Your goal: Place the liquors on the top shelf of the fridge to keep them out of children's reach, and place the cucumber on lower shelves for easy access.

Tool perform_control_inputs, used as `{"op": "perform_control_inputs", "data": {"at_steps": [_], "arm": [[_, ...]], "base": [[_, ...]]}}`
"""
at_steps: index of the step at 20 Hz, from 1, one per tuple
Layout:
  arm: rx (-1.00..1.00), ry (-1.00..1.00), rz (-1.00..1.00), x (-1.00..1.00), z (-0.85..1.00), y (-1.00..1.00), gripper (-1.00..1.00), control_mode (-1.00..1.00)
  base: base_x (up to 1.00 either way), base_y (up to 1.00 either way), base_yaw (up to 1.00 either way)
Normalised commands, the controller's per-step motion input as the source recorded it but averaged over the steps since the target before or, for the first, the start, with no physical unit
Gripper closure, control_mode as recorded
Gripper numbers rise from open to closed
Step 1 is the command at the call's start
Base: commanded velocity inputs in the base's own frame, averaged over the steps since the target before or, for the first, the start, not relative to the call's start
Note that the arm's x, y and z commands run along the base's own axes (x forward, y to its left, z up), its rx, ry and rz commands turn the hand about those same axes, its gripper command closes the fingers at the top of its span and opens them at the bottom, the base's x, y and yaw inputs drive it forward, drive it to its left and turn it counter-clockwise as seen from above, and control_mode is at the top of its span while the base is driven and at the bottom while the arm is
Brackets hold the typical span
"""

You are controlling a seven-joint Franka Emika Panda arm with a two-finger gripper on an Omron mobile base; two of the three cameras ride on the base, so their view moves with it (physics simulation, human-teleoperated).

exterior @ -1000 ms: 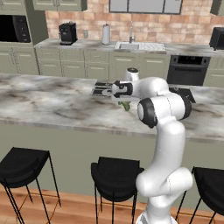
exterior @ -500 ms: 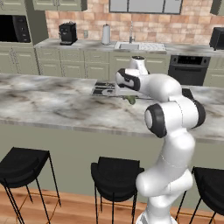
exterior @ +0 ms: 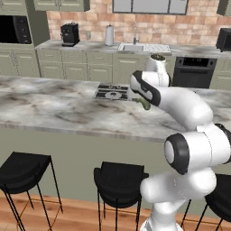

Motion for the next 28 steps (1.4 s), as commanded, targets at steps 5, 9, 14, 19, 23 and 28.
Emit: {"op": "perform_control_inputs", "data": {"at_steps": [5,9,14,19,23,28], "arm": [[0.00,-0.23,0.00,-1.00,0.41,-0.18,1.00,-1.00],[0.00,-0.23,0.00,-1.00,0.47,-0.10,1.00,-1.00],[-0.02,-0.12,0.00,-1.00,0.46,0.00,1.00,-1.00],[-0.03,-0.03,0.00,-1.00,0.39,-0.04,1.00,-1.00],[-0.01,-0.03,0.00,-0.82,0.31,-0.03,1.00,-1.00],[0.00,-0.07,0.00,-0.56,0.29,-0.02,1.00,-1.00]], "base": [[0.00,0.00,0.00],[0.00,0.00,0.00],[0.00,0.00,0.00],[0.00,0.00,0.00],[0.00,0.00,0.00],[0.00,0.00,0.00]]}}
